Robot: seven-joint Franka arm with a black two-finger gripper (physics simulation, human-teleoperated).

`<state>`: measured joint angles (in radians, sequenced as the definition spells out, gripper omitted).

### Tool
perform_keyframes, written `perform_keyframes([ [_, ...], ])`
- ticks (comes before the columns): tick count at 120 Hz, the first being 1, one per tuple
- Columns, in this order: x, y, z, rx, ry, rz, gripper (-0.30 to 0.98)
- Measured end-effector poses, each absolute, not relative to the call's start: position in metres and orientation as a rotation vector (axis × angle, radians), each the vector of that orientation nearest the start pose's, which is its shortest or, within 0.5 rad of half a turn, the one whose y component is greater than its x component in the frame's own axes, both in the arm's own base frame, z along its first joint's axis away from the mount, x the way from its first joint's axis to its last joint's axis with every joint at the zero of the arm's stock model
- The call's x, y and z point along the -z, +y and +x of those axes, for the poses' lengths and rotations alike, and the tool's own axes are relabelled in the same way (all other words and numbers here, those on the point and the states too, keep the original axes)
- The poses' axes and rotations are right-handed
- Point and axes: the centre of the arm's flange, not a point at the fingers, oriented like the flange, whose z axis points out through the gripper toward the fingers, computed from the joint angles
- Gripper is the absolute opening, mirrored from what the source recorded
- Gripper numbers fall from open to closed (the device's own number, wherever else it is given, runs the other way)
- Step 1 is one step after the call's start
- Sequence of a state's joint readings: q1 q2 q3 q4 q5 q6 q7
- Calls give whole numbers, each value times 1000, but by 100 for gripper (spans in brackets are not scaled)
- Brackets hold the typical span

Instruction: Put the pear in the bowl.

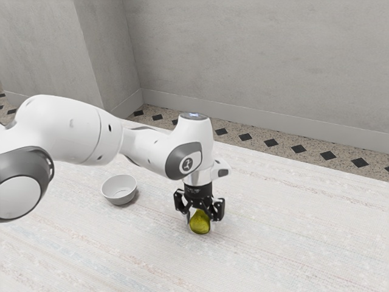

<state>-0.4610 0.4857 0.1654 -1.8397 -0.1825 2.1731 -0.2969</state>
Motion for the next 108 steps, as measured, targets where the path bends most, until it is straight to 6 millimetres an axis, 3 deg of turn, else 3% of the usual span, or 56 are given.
perform_keyframes([
  [40, -259, -193, 598, -240, -172, -3146, 40],
  [61, -272, -188, 600, -215, -185, -3143, 35],
  [88, -320, -147, 610, -147, -257, -3137, 26],
  [108, -341, -100, 616, -130, -332, -3106, 22],
])
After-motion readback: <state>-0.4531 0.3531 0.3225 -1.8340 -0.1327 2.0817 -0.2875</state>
